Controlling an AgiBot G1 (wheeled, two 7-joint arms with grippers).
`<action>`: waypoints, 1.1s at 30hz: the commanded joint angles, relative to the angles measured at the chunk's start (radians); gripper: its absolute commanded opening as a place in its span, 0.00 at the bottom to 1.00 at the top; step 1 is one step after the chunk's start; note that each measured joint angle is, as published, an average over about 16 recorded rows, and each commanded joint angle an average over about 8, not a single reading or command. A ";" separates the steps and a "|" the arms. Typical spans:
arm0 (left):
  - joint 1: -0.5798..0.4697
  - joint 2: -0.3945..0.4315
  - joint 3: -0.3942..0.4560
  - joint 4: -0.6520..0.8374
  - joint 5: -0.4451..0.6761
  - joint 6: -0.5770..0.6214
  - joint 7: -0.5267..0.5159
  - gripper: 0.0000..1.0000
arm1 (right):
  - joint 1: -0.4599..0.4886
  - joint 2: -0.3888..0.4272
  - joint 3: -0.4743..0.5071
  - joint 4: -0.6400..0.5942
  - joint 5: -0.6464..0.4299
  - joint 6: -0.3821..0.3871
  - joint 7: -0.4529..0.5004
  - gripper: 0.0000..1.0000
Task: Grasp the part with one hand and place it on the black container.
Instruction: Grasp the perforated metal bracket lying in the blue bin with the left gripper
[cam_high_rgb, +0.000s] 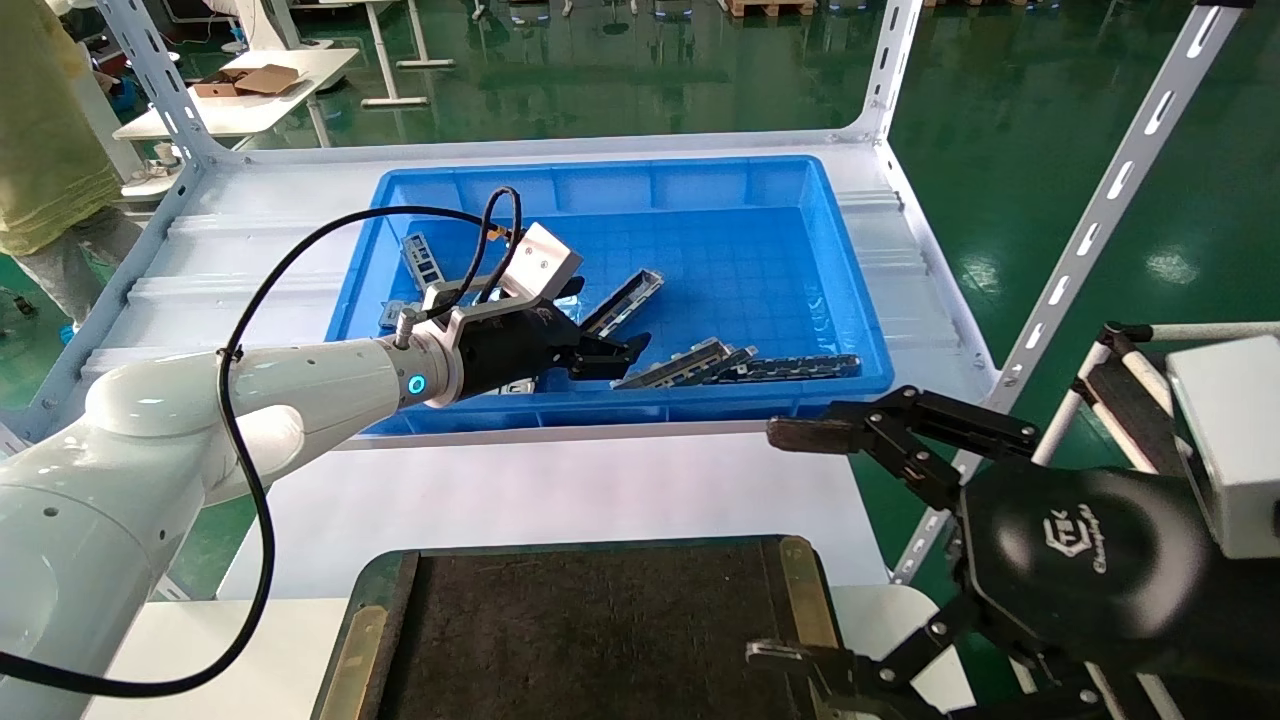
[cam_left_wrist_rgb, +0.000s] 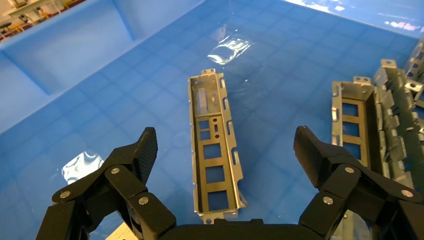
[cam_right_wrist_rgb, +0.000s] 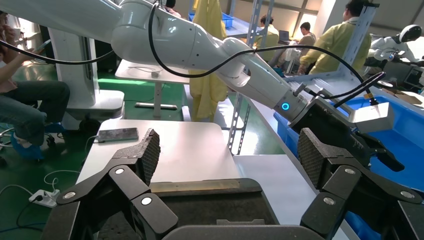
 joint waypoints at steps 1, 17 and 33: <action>0.003 0.000 0.011 -0.005 -0.006 -0.011 -0.008 0.00 | 0.000 0.000 0.000 0.000 0.000 0.000 0.000 0.00; 0.020 -0.001 0.091 -0.026 -0.069 -0.054 -0.036 0.00 | 0.000 0.000 0.000 0.000 0.000 0.000 0.000 0.00; 0.024 -0.003 0.155 -0.032 -0.133 -0.076 -0.047 0.00 | 0.000 0.000 -0.001 0.000 0.001 0.000 0.000 0.00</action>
